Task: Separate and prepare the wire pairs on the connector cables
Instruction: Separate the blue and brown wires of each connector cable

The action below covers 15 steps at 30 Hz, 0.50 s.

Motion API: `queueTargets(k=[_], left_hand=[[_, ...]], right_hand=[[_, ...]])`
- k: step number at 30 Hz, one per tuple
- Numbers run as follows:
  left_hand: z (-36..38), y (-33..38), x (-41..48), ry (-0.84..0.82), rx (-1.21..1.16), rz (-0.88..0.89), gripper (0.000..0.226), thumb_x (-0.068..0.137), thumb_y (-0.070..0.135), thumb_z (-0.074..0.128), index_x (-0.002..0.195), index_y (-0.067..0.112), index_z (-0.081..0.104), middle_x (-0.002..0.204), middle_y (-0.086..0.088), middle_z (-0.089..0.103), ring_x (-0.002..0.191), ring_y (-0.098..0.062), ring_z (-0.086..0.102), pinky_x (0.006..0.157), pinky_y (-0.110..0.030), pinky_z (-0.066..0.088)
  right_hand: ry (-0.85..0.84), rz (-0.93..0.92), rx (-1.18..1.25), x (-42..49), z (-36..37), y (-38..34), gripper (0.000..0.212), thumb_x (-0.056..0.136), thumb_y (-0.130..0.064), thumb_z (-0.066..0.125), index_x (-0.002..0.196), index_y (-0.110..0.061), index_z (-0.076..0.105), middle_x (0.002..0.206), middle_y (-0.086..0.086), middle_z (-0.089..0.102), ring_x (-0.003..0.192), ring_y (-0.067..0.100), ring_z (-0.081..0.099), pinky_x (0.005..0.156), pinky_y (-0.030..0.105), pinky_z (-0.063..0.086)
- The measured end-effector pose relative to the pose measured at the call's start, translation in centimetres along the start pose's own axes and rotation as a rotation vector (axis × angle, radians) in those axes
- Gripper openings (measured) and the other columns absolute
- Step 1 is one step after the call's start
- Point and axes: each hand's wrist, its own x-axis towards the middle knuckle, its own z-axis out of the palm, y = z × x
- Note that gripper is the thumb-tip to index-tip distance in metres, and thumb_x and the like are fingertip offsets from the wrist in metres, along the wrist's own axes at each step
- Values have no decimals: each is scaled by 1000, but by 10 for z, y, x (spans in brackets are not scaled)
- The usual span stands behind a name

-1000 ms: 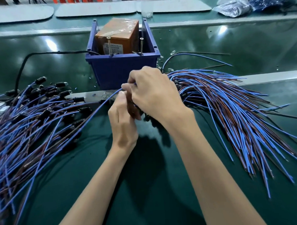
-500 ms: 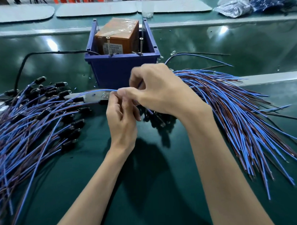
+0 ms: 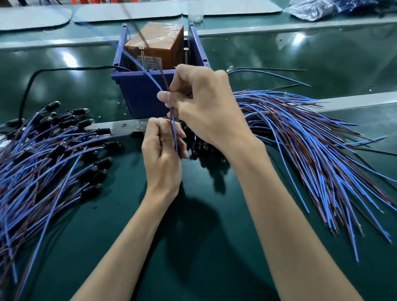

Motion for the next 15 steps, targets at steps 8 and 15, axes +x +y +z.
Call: queueTargets(k=[8,15], left_hand=[[0,1,2,95,-26,-126,26,102,23,34,80,15,45,64,2,49,48,-10,38,41,-23,34],[-1,5,-2,-106,2,-86,32,95,24,48,65,11,47,49,-1,36,44,-8,27,45,-19,23]], right_hand=[[54,218,191,5,-1,14,17,92,-12,60,85,3,57,72,15,69,62,24,71,69,45,59],[67,211,216,2,2,13,25,81,-20,77,68,-13,57,60,4,68,49,10,66,64,40,60]])
